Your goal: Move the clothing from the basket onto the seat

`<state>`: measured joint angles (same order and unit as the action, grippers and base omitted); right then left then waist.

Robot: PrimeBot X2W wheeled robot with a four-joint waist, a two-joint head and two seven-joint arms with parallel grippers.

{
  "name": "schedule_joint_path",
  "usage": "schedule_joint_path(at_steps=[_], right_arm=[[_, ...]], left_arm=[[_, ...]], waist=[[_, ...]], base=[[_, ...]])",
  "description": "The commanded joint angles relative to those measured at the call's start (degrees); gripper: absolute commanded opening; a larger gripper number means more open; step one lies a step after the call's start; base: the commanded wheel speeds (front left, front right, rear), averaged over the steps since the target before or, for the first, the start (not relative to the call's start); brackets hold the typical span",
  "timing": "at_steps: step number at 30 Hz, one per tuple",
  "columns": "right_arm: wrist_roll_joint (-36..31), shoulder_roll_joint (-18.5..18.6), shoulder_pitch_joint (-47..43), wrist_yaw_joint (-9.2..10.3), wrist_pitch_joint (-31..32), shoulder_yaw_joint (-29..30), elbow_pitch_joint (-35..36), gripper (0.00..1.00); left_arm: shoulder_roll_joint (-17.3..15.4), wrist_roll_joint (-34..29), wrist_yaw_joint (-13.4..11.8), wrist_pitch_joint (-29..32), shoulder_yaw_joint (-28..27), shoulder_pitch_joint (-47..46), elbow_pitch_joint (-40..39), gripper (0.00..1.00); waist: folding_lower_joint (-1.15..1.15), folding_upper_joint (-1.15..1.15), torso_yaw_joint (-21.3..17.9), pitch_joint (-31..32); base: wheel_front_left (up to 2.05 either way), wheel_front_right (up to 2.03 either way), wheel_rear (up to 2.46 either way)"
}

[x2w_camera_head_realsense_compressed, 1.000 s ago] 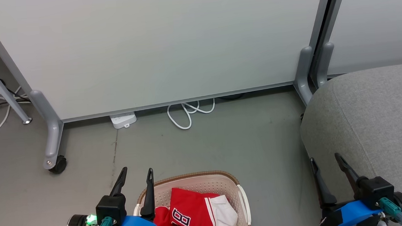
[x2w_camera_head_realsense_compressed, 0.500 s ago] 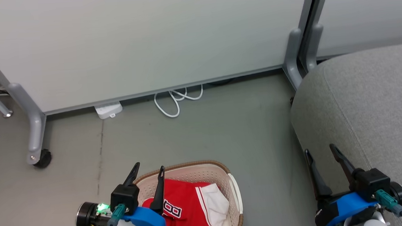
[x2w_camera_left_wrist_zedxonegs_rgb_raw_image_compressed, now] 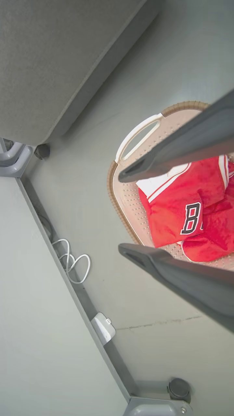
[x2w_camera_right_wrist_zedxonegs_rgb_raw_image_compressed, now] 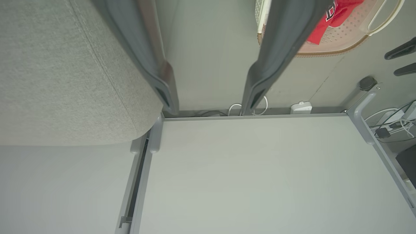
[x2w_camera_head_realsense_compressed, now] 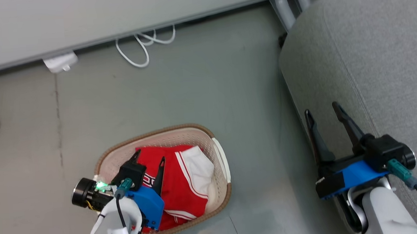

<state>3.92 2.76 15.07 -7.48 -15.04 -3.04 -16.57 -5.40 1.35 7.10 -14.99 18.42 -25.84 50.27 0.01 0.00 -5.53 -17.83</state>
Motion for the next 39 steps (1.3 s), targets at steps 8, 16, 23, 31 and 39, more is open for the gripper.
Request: schedule_joint_path(at_steps=[8,16,23,31,39], right_arm=[[0.3,0.2,5.5,-0.03,-0.2,-0.9,1.6,1.00],[0.1,0.2,9.0,-0.02,-0.2,-1.3,3.1,1.00],[-0.8,0.2,11.0,-0.02,-0.2,-1.2,4.2,1.00],[-0.8,0.2,13.2,-0.02,-0.2,-1.7,5.8,1.00],[-0.1,0.2,14.7,-0.02,-0.2,-2.0,7.1,1.00]], left_arm=[[-1.4,-0.6,0.5,-0.3,2.9,-8.0,11.0,1.00],[-1.1,0.7,0.3,1.3,6.1,-13.3,20.5,1.00],[-0.6,4.7,0.3,6.7,7.7,-16.6,22.7,1.00],[-1.6,8.4,0.3,11.7,9.9,-20.1,23.2,1.00],[-3.2,9.2,0.3,13.6,12.3,-23.8,23.4,1.00]], waist=[[-0.01,0.00,-3.3,-11.1],[-0.01,0.00,-4.1,-17.7],[-0.01,0.00,-4.1,-23.1],[-0.01,0.00,-4.7,-28.8],[-0.01,0.00,-6.1,-33.5]], base=[[0.00,0.00,0.00],[0.00,0.00,0.00],[0.00,0.00,0.00],[0.00,0.00,0.00],[0.00,0.00,0.00]])
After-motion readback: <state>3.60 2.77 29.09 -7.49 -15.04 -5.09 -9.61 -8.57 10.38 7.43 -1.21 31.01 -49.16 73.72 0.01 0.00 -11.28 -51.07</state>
